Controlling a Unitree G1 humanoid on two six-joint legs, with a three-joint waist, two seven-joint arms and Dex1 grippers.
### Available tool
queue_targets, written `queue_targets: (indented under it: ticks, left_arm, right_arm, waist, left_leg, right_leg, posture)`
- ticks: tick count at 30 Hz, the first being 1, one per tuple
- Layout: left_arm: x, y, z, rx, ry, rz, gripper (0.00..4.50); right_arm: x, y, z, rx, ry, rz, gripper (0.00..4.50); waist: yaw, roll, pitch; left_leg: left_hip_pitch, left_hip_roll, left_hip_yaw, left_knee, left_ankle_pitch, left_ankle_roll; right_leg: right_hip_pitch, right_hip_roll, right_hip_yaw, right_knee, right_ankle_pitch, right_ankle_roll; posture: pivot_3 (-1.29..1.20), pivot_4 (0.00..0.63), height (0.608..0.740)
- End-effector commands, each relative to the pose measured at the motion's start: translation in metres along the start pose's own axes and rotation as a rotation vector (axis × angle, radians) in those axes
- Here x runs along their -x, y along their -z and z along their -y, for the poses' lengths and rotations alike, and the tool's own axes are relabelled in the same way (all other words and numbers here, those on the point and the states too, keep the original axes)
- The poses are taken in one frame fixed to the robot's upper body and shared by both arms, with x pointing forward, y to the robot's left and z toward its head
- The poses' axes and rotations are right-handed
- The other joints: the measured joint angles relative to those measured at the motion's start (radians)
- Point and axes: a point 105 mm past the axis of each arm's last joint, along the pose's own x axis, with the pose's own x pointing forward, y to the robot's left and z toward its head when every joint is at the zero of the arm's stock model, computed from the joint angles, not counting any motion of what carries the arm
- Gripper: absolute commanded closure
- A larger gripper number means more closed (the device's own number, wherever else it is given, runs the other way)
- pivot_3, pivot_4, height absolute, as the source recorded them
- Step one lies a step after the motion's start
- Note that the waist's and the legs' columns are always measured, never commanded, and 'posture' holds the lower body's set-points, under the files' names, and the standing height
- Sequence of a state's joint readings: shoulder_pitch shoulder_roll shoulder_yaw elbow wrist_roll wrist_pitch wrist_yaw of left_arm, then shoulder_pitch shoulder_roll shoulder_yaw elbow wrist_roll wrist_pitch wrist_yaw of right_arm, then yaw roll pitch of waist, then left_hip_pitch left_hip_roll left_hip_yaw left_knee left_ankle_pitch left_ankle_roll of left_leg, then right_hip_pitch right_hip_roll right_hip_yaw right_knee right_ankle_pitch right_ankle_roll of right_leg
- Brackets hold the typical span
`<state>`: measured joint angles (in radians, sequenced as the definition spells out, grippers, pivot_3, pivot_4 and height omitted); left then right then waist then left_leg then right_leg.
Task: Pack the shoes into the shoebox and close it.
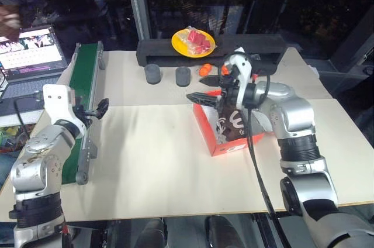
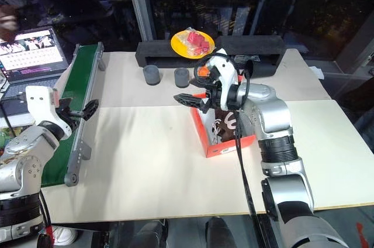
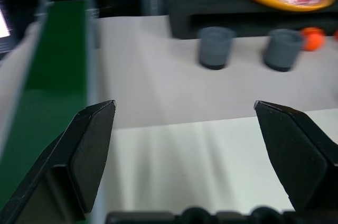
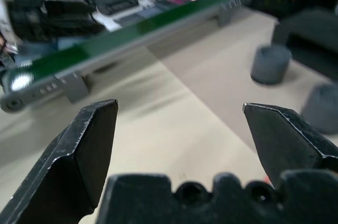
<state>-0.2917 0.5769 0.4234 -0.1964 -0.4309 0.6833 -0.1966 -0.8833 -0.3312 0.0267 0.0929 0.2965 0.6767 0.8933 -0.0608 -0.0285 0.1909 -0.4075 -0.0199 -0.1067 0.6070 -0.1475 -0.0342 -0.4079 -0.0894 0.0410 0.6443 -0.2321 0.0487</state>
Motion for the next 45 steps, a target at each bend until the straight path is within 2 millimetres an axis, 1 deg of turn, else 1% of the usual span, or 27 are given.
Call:
queue_targets:
  ticks: [1, 3, 4, 7, 9, 12, 14, 18, 26, 28, 30, 33, 38, 40, 43, 45]
  left_arm:
    - [0.011, -0.005, -0.032, -0.013, -0.175, 0.045, 0.00]
    - [0.012, 0.002, -0.035, -0.008, -0.195, 0.031, 0.00]
    - [0.012, 0.005, -0.034, -0.007, -0.192, 0.025, 0.00]
    - [0.007, 0.009, -0.027, -0.016, -0.165, 0.017, 0.00]
    - [0.004, 0.013, -0.026, -0.035, -0.156, 0.012, 0.00]
    - [0.000, 0.020, -0.033, -0.040, -0.173, 0.002, 0.00]
    - [-0.001, 0.023, -0.038, -0.042, -0.187, 0.004, 0.00]
    - [-0.002, 0.032, -0.055, -0.025, -0.263, -0.010, 0.00]
    - [-0.009, 0.034, -0.055, -0.033, -0.258, 0.001, 0.00]
    - [-0.010, 0.033, -0.057, -0.045, -0.261, 0.009, 0.00]
    - [-0.009, 0.032, -0.065, -0.052, -0.279, 0.013, 0.00]
    - [-0.009, 0.029, -0.077, -0.074, -0.293, 0.019, 0.00]
    - [-0.014, 0.021, -0.096, -0.084, -0.285, 0.036, 0.00]
    - [-0.018, 0.022, -0.094, -0.067, -0.243, 0.033, 0.00]
    - [-0.022, 0.022, -0.094, -0.071, -0.215, 0.036, 0.00]
    - [-0.025, 0.031, -0.097, -0.082, -0.209, -0.019, 0.00]
  right_arm:
    - [-0.014, 0.011, -0.020, 0.014, -0.038, 0.000, 0.04]
    - [-0.025, 0.021, -0.031, 0.032, -0.070, -0.018, 0.04]
    - [-0.030, 0.023, -0.032, 0.028, -0.066, -0.013, 0.04]
    - [-0.042, 0.028, -0.029, 0.041, -0.048, -0.021, 0.04]
    - [-0.049, 0.033, -0.027, 0.041, -0.043, -0.025, 0.04]
    - [-0.059, 0.040, -0.025, 0.060, -0.032, -0.035, 0.04]
    - [-0.061, 0.041, -0.026, 0.064, -0.033, -0.029, 0.04]
    - [-0.059, 0.049, -0.027, 0.085, -0.017, -0.040, 0.04]
    - [-0.052, 0.049, -0.028, 0.086, 0.018, -0.039, 0.04]
    - [-0.050, 0.048, -0.028, 0.089, 0.022, -0.039, 0.04]
    - [-0.049, 0.046, -0.029, 0.092, 0.025, -0.038, 0.04]
    - [-0.047, 0.041, -0.033, 0.097, 0.018, -0.030, 0.04]
    - [-0.043, 0.020, -0.047, 0.109, -0.051, 0.012, 0.04]
    - [-0.041, 0.015, -0.049, 0.111, -0.066, 0.021, 0.04]
    - [-0.039, 0.012, -0.050, 0.114, -0.074, 0.020, 0.04]
    - [-0.037, 0.010, -0.050, 0.123, -0.073, 0.017, 0.04]
  waist:
    - [0.001, 0.000, 0.000]
    - [0.004, 0.000, 0.000]
    - [0.005, 0.000, 0.000]
    - [0.007, 0.000, 0.000]
    - [0.014, 0.000, 0.000]
    - [0.016, 0.000, 0.000]
    - [0.016, 0.000, 0.000]
    - [0.016, 0.000, 0.000]
    - [0.016, -0.001, 0.000]
    - [0.016, -0.001, 0.000]
    - [0.015, -0.001, 0.000]
    - [0.013, -0.001, 0.000]
    - [0.015, -0.001, 0.000]
    - [0.015, -0.001, -0.001]
    - [0.015, -0.001, -0.001]
    - [0.016, -0.001, -0.001]
  left_leg:
    - [0.000, 0.000, 0.000, 0.000, 0.000, 0.000]
    - [0.000, 0.000, 0.000, 0.000, 0.000, 0.000]
    - [0.000, 0.000, 0.000, 0.000, 0.000, 0.000]
    - [-0.001, 0.000, 0.000, 0.001, 0.000, 0.000]
    - [0.000, 0.000, 0.000, 0.001, 0.000, 0.000]
    - [0.000, 0.000, 0.000, 0.001, 0.000, 0.000]
    - [0.001, 0.000, 0.000, 0.000, 0.000, 0.000]
    - [-0.002, 0.000, 0.000, 0.000, 0.000, -0.001]
    - [-0.001, 0.000, 0.000, 0.000, 0.000, -0.001]
    - [-0.001, 0.000, 0.000, 0.000, 0.000, -0.001]
    - [-0.001, 0.000, 0.000, 0.000, 0.000, -0.001]
    - [-0.002, 0.000, 0.000, -0.001, 0.000, -0.001]
    - [-0.003, 0.000, 0.000, 0.000, 0.000, -0.001]
    - [-0.004, 0.000, 0.000, 0.000, 0.000, -0.001]
    - [-0.004, 0.000, 0.000, 0.000, 0.000, -0.001]
    - [-0.004, 0.000, 0.000, 0.000, 0.000, -0.001]
  right_leg:
    - [0.000, 0.000, 0.000, 0.000, 0.000, 0.000]
    - [0.000, 0.000, 0.000, 0.000, 0.000, 0.000]
    - [0.000, 0.000, 0.000, 0.000, 0.000, 0.000]
    - [-0.001, 0.000, 0.000, 0.000, 0.000, 0.000]
    - [0.000, 0.000, 0.000, 0.001, 0.000, 0.000]
    - [0.000, 0.000, 0.000, 0.000, 0.000, 0.000]
    - [0.000, 0.000, 0.000, 0.000, 0.000, -0.001]
    - [-0.002, 0.000, 0.000, 0.000, 0.000, -0.001]
    - [-0.002, 0.000, 0.000, 0.001, 0.001, -0.001]
    - [-0.003, 0.000, 0.000, 0.001, 0.000, -0.001]
    - [-0.002, 0.000, 0.000, 0.001, 0.000, -0.001]
    - [-0.003, 0.000, 0.000, 0.001, 0.001, -0.001]
    - [-0.006, 0.000, 0.000, 0.002, 0.001, -0.001]
    - [-0.006, 0.000, 0.000, 0.002, 0.000, -0.001]
    - [-0.006, 0.000, 0.000, 0.002, 0.000, -0.001]
    - [-0.006, 0.000, 0.000, 0.002, 0.001, -0.001]
  posture:
    - [0.00, 0.150, 0.740]
    - [0.00, 0.150, 0.740]
    - [0.00, 0.150, 0.740]
    - [0.00, 0.150, 0.740]
    - [0.00, 0.150, 0.740]
    - [0.00, 0.150, 0.740]
    - [0.00, 0.150, 0.740]
    - [0.00, 0.150, 0.740]
    - [0.00, 0.150, 0.740]
    - [0.00, 0.150, 0.740]
    - [0.00, 0.150, 0.740]
    - [0.00, 0.150, 0.740]
    - [0.00, 0.150, 0.740]
    - [0.00, 0.150, 0.740]
    - [0.00, 0.150, 0.740]
    - [0.00, 0.150, 0.740]
